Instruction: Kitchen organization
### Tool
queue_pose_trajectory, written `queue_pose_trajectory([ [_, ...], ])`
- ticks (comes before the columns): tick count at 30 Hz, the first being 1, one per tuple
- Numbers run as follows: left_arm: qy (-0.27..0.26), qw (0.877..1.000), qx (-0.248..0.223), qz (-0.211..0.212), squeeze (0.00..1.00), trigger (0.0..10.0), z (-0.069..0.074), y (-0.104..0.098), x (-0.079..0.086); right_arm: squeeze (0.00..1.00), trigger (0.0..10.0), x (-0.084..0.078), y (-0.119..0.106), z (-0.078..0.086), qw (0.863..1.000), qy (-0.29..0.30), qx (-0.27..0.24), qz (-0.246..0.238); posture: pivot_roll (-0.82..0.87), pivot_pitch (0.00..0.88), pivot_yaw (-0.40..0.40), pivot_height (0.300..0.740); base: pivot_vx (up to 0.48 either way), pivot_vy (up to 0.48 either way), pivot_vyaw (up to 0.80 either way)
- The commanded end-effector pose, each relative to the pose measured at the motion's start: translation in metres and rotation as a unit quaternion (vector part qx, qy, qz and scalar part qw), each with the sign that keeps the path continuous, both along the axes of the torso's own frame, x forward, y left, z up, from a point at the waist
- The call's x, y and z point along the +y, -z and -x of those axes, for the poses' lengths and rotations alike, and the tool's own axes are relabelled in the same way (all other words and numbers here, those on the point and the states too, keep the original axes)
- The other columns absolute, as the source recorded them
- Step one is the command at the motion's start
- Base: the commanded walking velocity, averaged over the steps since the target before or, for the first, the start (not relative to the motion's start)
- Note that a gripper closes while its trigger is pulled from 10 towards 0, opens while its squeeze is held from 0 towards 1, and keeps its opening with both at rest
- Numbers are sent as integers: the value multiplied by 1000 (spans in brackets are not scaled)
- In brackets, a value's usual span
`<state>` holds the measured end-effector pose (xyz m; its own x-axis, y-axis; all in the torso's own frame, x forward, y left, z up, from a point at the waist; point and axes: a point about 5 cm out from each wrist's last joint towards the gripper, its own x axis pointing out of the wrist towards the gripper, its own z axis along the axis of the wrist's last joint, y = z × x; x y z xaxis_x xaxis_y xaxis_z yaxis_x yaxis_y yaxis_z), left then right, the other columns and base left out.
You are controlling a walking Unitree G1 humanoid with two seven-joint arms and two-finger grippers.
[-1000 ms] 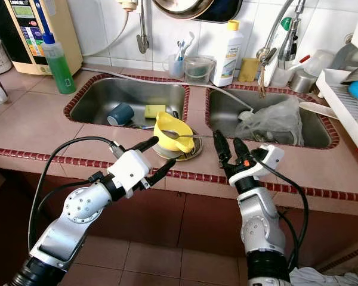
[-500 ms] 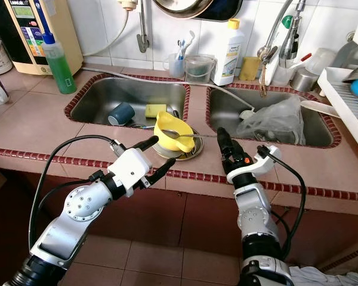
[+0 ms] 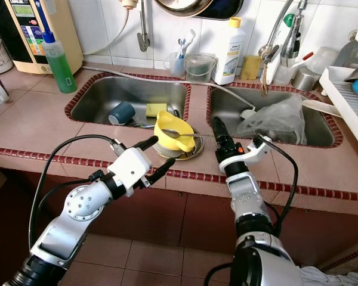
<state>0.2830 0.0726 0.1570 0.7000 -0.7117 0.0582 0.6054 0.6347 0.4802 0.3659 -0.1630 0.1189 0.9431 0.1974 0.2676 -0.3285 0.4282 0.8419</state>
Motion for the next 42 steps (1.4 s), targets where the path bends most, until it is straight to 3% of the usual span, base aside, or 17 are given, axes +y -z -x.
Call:
queue_pose_trajectory([
  [1,6,1000,-7,-1,0,10000,1,-6,-2,0,10000,4,-2,-3,1000,-5,1,-19,105,0,2,740,0,0,0],
  [9,4,1000,-7,1,0,10000,1,-6,-2,0,9843,21,4,-4,998,-24,28,-45,110,0,-6,740,0,0,0],
  [10,3,1000,-7,1,0,10000,1,-7,-2,0,7961,24,7,-3,998,-28,36,-53,112,0,-8,740,0,0,0],
  [11,3,1000,-6,2,0,10000,1,-7,-2,0,7961,25,8,-3,997,-29,38,-57,114,0,-10,740,0,0,0],
  [12,2,1000,-7,2,0,10000,1,-7,-2,0,6941,26,9,-3,997,-29,41,-62,116,0,-12,740,0,0,0],
  [13,2,1000,-7,2,0,10000,2,-7,-2,0,4980,27,10,-2,997,-30,41,-63,118,0,-13,740,0,0,0],
  [15,1,1000,-7,3,0,10000,2,-7,-2,0,3529,29,10,-2,997,-33,40,-66,118,0,-13,740,0,0,0],
  [16,0,1000,-7,3,0,10000,3,-7,-2,0,1294,30,9,-2,996,-32,39,-71,122,0,-15,740,0,0,0],
  [17,0,1000,-7,3,0,10000,3,-7,-2,0,1294,30,9,-2,996,-32,38,-76,122,0,-15,740,0,0,0],
  [18,-2,1000,-7,3,0,10000,3,-7,-1,0,0,30,9,-2,996,-30,40,-75,124,0,-17,740,0,0,0],
  [42,-4,1000,-8,5,0,10000,3,-8,-2,0,0,23,26,10,996,-11,38,-82,121,0,-30,740,0,0,0],
])
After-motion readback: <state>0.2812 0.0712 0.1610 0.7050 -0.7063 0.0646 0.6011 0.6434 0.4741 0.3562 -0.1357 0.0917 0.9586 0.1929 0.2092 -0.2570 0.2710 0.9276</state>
